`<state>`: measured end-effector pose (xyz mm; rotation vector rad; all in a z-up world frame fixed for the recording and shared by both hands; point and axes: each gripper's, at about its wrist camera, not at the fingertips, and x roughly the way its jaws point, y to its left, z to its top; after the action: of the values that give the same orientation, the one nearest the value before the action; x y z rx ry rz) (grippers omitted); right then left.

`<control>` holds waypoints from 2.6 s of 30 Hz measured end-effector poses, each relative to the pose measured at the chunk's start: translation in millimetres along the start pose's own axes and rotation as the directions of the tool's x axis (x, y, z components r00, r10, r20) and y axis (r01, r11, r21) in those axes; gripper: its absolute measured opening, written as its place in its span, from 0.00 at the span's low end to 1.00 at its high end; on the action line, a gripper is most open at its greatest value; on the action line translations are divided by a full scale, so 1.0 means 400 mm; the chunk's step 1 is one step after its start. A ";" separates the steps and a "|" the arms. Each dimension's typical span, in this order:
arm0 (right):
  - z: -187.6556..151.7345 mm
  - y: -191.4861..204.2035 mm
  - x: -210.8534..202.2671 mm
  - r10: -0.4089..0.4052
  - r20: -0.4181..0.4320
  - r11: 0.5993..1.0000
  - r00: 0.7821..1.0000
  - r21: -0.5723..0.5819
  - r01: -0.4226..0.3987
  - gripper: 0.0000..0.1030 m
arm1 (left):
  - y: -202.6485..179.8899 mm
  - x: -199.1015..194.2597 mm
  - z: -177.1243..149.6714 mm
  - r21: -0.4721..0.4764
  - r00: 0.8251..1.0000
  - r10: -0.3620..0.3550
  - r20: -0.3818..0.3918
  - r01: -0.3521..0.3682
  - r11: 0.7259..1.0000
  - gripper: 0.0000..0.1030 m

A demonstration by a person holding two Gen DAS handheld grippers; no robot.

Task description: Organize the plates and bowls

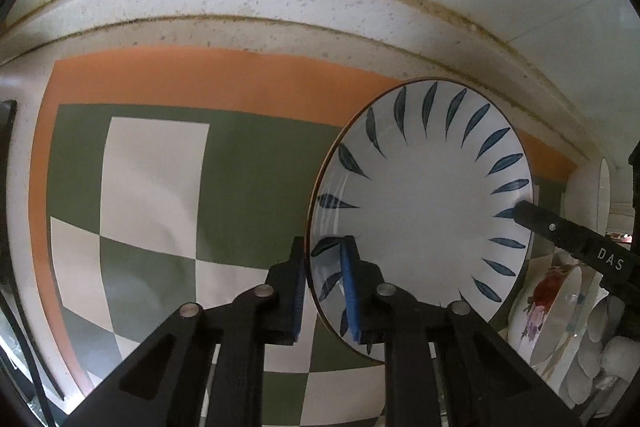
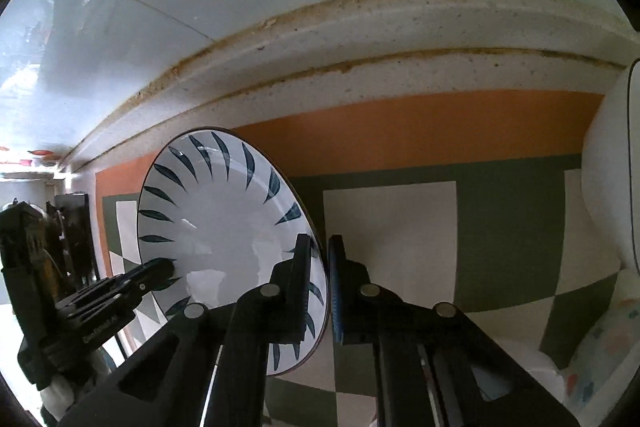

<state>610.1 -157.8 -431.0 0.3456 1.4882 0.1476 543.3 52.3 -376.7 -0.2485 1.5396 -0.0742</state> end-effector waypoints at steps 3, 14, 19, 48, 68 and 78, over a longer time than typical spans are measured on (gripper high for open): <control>-0.008 0.007 -0.001 -0.014 0.016 1.000 1.000 -0.028 0.014 0.09 | 0.004 -0.004 -0.009 -0.005 1.000 -0.003 0.005 0.004 1.000 0.14; -0.086 0.025 -0.101 0.020 0.076 0.997 0.997 -0.072 -0.015 0.06 | 0.008 -0.125 -0.101 0.022 0.998 -0.011 0.059 0.010 1.000 0.14; -0.152 0.030 -0.177 0.058 0.106 0.995 0.993 -0.092 -0.048 0.06 | 0.011 -0.200 -0.179 0.016 0.996 -0.020 0.091 0.018 1.000 0.14; -0.678 -0.060 -0.289 0.126 0.064 0.978 0.990 -0.176 -0.113 0.06 | -0.014 -0.256 -0.627 -0.022 0.997 -0.006 0.080 0.008 1.000 0.14; -0.772 -0.117 -0.132 0.063 0.058 0.997 0.996 -0.049 -0.060 0.06 | -0.003 -0.122 -0.644 0.052 1.000 0.023 -0.003 -0.023 0.998 0.14; -0.789 -0.109 -0.108 0.019 0.072 0.999 0.997 -0.043 -0.016 0.07 | -0.036 -0.094 -0.633 0.091 0.998 0.062 -0.007 -0.061 0.994 0.14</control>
<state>289.2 -169.3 -417.7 0.3267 1.4090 0.1792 291.8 17.4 -339.8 -0.1288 1.5486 -0.0967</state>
